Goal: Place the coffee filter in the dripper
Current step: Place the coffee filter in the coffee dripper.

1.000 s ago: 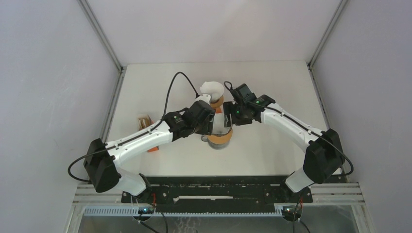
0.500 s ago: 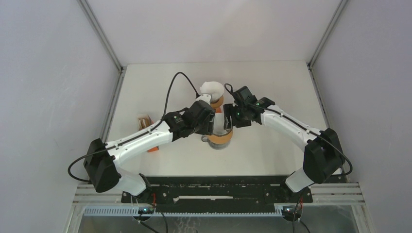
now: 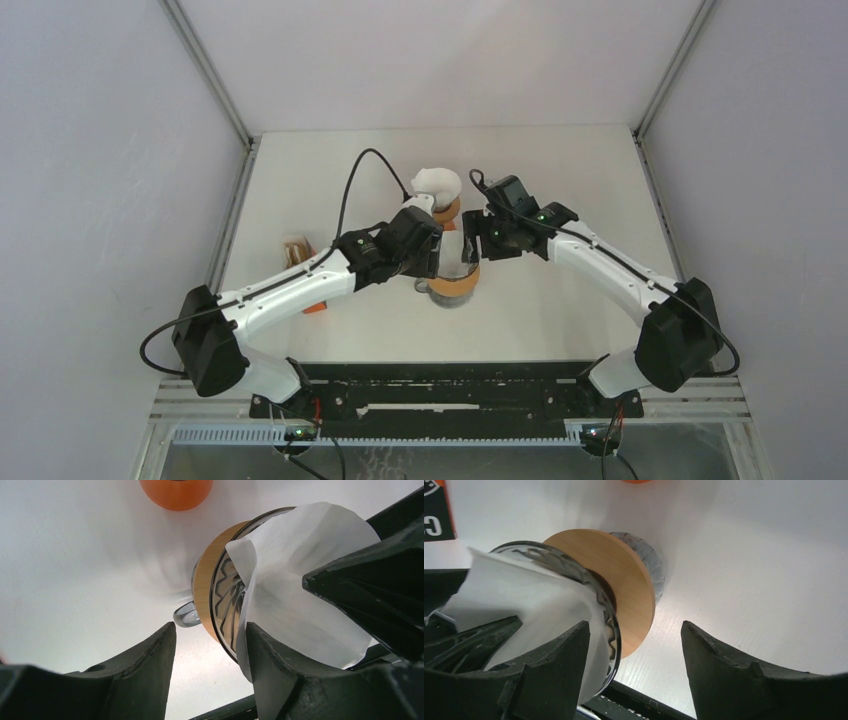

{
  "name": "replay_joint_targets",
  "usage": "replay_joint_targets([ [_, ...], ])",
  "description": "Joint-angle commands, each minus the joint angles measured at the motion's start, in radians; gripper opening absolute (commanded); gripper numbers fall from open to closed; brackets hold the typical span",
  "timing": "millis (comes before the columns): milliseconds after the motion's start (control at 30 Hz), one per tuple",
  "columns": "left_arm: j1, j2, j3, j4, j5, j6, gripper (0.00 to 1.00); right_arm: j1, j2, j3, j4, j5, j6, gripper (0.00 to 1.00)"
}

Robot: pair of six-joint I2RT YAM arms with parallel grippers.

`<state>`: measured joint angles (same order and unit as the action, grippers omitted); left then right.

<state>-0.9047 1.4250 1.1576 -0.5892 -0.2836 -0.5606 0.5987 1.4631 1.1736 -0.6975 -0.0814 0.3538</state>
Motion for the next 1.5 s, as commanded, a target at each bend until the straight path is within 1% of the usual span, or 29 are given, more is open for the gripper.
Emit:
replay_joint_targets([
  [0,0.007,-0.034,-0.014,0.026,0.007,-0.008,0.59,0.001,-0.058,0.012,0.041,-0.012,-0.017,0.76],
  [500,0.008,-0.032,-0.013,0.03,0.006,-0.009,0.59,-0.008,0.011,0.022,0.047,0.039,-0.027,0.77],
  [767,0.01,-0.03,-0.022,0.031,0.003,-0.01,0.59,0.011,0.055,0.023,0.038,0.076,-0.029,0.77],
  [1167,0.015,-0.065,-0.036,0.053,0.012,-0.022,0.62,0.023,0.033,0.022,0.041,0.088,-0.029,0.77],
  [1467,0.032,-0.132,-0.064,0.12,0.035,-0.045,0.66,0.024,0.031,0.023,0.044,0.088,-0.03,0.77],
])
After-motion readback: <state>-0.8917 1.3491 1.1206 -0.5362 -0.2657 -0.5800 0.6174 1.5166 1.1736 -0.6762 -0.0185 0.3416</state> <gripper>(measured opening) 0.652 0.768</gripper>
